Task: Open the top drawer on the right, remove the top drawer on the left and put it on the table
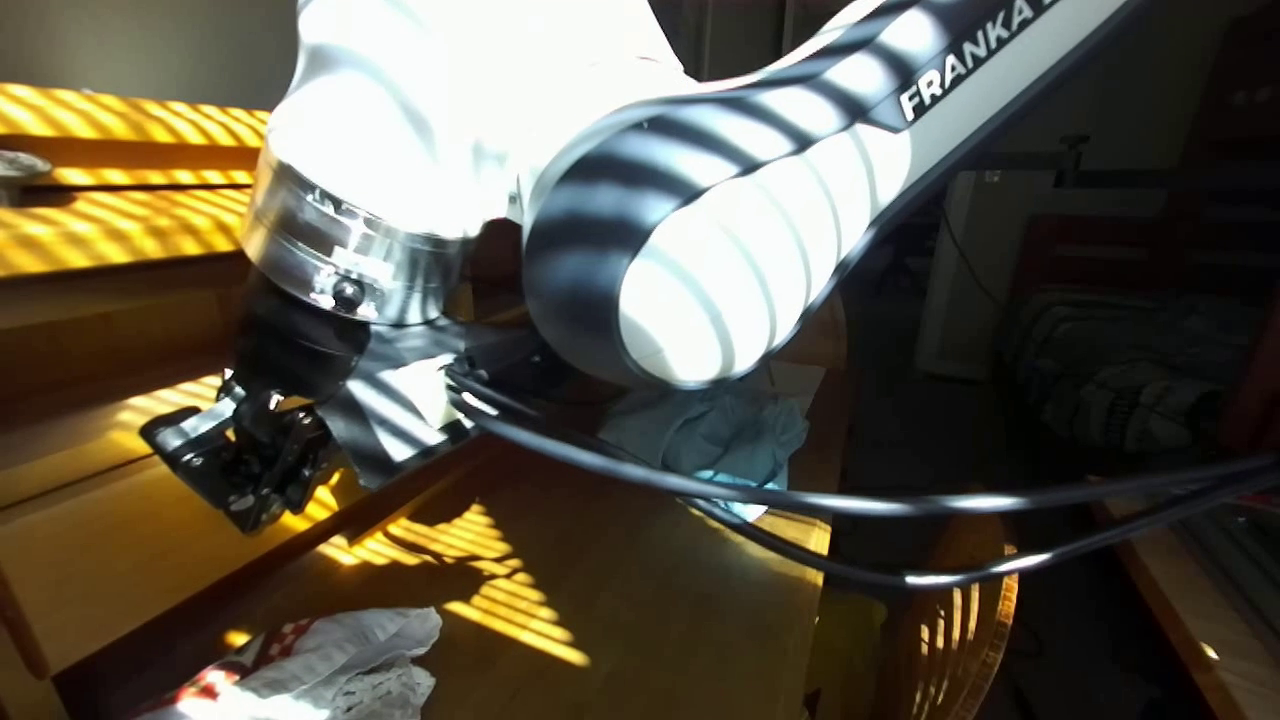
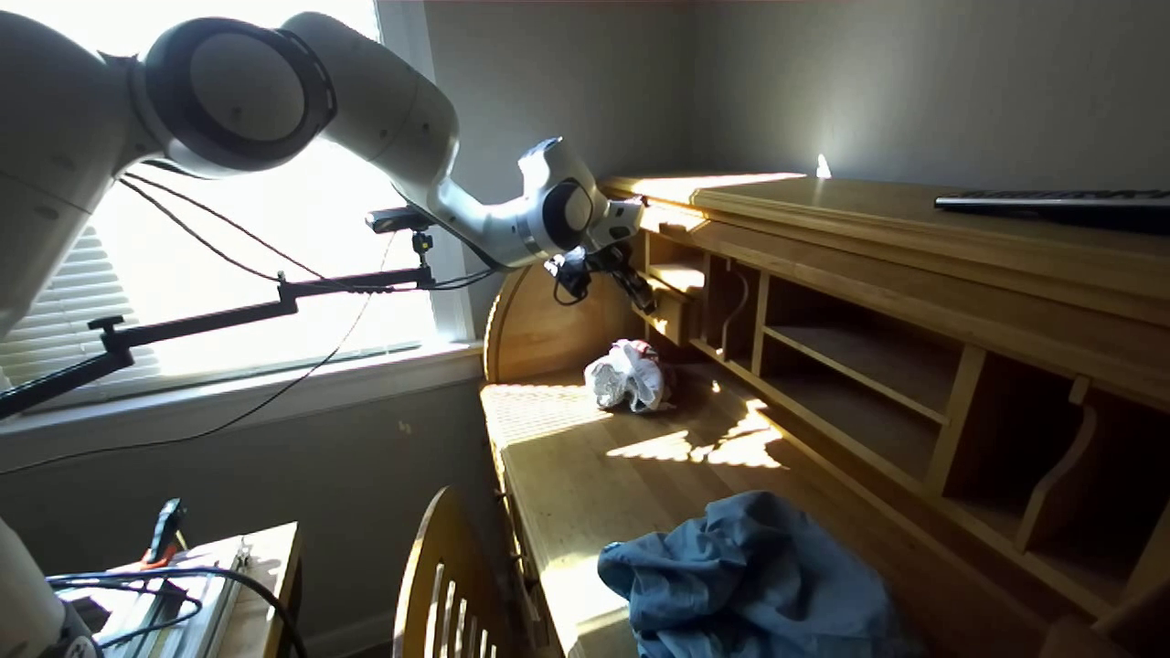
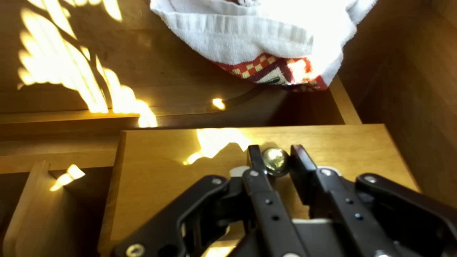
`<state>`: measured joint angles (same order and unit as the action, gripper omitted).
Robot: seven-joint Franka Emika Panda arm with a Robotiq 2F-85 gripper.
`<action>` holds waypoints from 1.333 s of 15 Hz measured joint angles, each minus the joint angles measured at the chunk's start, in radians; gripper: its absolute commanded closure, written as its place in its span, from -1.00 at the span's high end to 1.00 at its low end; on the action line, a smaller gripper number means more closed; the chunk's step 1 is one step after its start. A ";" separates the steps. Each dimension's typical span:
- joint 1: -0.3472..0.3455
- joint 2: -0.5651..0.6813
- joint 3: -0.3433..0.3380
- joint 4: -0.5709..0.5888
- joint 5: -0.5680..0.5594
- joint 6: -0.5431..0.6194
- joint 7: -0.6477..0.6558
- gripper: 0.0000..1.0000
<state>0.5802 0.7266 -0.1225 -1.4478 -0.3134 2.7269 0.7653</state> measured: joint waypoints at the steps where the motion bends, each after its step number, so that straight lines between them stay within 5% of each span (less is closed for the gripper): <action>1: 0.001 -0.005 0.001 -0.004 0.000 -0.005 0.000 -0.88; 14: -0.010 -0.048 0.046 -0.043 0.001 -0.095 -0.005 -0.88; 20: -0.081 -0.056 0.125 -0.047 0.059 -0.105 -0.091 -0.88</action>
<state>0.4994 0.6703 0.0022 -1.4944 -0.2547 2.6216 0.6743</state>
